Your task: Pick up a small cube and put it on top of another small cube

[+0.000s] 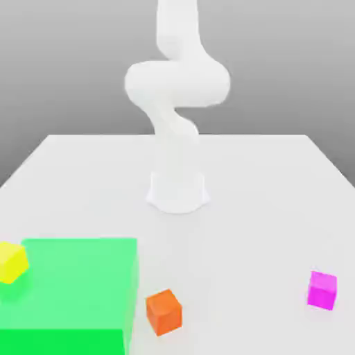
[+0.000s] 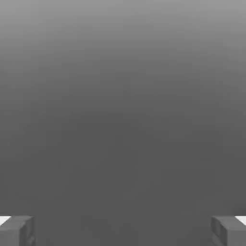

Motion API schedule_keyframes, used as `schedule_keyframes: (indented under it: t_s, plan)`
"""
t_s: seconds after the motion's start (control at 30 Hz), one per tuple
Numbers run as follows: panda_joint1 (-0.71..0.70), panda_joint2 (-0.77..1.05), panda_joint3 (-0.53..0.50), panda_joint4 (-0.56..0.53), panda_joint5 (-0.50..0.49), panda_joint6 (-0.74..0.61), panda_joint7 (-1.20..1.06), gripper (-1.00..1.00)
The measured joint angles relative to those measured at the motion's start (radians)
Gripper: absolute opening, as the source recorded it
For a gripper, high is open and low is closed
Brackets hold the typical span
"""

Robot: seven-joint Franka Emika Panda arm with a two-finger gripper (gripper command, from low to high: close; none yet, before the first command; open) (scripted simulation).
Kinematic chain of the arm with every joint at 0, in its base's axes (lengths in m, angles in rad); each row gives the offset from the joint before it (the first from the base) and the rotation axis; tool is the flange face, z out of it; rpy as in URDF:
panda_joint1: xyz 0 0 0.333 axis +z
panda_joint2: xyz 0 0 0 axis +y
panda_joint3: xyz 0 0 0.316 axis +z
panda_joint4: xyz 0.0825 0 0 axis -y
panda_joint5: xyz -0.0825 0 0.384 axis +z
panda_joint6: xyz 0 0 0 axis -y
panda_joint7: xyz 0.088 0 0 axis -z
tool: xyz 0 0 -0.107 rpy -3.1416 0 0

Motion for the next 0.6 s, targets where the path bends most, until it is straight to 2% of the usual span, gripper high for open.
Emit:
schedule_keyframes:
  t_s: [0.37,0.6]
  plan:
    - [0.183,0.404,0.072,-0.085,0.022,0.176,-0.235,0.00]
    - [0.284,0.658,0.145,-0.138,-0.005,0.286,-0.353,0.00]
